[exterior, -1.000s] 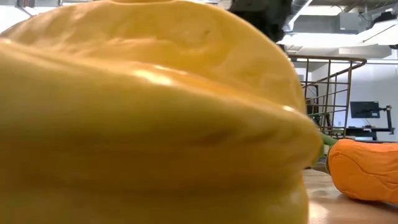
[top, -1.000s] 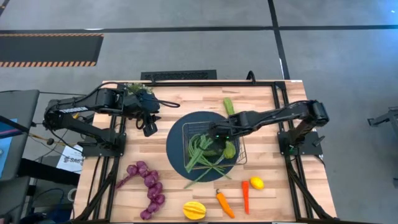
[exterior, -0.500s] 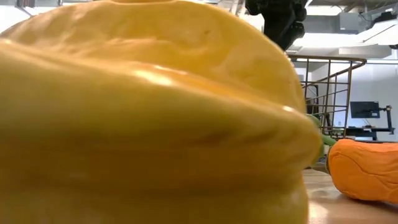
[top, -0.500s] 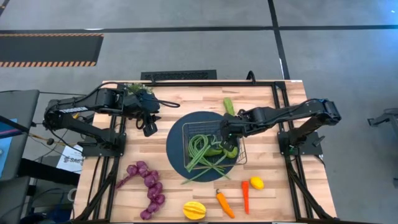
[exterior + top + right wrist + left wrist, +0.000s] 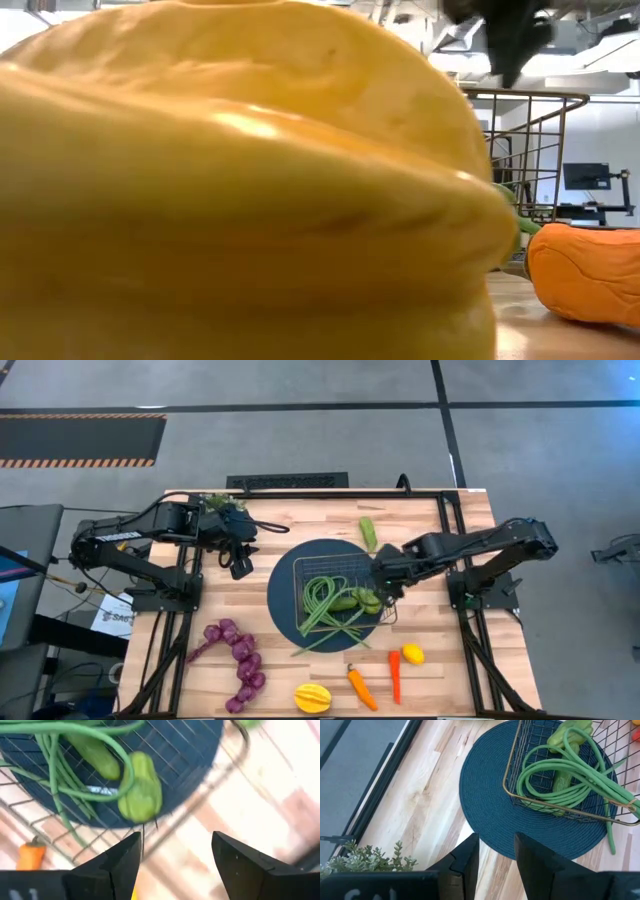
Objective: Build produce basket
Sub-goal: Put the orange carrot into the gold wire basket
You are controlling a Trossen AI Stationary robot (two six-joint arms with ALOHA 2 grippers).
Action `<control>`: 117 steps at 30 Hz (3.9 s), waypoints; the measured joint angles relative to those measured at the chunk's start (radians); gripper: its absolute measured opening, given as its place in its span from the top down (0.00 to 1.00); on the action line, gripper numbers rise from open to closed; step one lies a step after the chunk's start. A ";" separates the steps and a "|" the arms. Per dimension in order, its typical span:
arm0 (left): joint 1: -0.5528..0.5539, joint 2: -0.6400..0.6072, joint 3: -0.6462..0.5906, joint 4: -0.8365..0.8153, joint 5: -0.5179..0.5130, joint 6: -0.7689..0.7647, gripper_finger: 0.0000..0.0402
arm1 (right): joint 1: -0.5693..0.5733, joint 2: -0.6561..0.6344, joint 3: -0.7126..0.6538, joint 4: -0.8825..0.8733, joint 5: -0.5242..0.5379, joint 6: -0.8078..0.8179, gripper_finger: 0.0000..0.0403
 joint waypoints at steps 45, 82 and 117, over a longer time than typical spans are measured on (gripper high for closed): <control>0.000 0.000 0.000 0.001 0.000 0.029 0.72 | 0.537 0.479 0.012 0.391 -0.281 1.156 0.35; 0.000 0.000 0.000 -0.004 0.000 0.026 0.72 | 0.510 0.519 0.137 0.282 -0.232 1.062 0.95; 0.000 0.000 0.000 -0.015 0.032 -0.068 0.72 | -0.096 0.517 0.497 0.114 -0.033 -0.480 0.96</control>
